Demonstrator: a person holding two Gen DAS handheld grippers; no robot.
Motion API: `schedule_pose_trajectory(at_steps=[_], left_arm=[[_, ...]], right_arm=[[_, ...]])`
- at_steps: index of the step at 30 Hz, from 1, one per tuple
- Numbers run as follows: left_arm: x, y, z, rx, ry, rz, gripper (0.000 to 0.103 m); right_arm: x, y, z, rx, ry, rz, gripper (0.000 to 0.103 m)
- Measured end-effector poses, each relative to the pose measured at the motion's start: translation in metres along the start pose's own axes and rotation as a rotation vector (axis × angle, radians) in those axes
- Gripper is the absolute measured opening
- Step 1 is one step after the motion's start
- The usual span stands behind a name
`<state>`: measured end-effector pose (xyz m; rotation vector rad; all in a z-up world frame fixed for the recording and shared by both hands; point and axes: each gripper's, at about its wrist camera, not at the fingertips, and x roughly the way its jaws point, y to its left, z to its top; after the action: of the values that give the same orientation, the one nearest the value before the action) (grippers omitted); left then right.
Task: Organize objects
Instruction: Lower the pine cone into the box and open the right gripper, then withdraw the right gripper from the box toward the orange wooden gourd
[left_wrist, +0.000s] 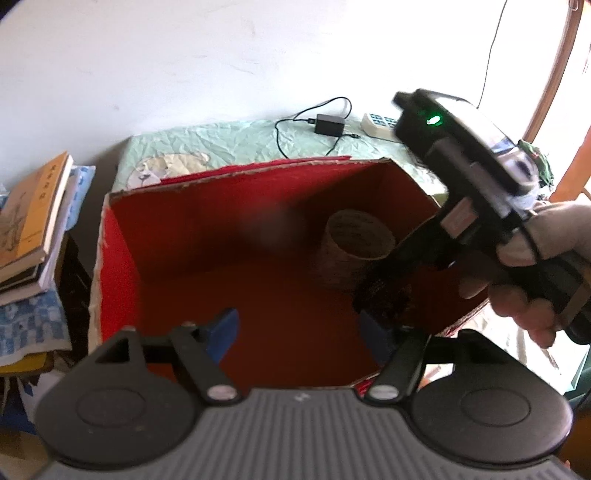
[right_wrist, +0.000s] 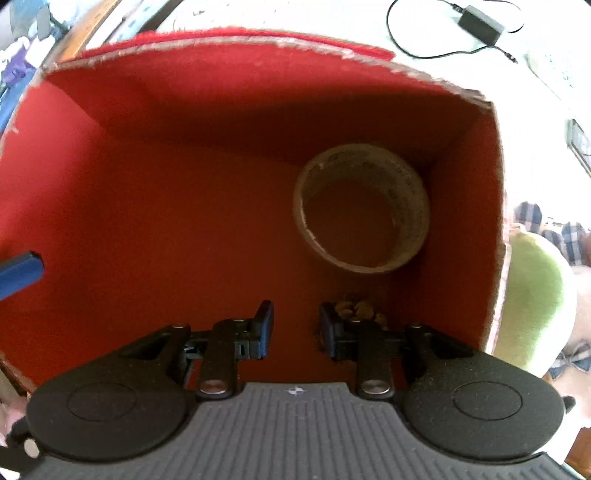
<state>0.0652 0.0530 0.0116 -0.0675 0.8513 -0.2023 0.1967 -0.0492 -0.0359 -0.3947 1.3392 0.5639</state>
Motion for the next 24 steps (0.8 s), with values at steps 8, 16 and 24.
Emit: schedule_pose_trajectory(at_steps=[8,16,24], left_arm=[[-0.008,-0.029,0.006,0.024,-0.024,0.103,0.089],[-0.024,-0.066,0.007,0.018,-0.036,0.168,0.094],[-0.035,-0.096,-0.005,-0.019,-0.019,0.25,0.094]], right_arm=[[-0.049,0.002,-0.042,0.047,-0.266,0.072,0.03],[-0.081,-0.032,-0.09,0.069,-0.496,0.08,0.032],[-0.102,-0.056,-0.127,0.115,-0.628,0.071,0.048]])
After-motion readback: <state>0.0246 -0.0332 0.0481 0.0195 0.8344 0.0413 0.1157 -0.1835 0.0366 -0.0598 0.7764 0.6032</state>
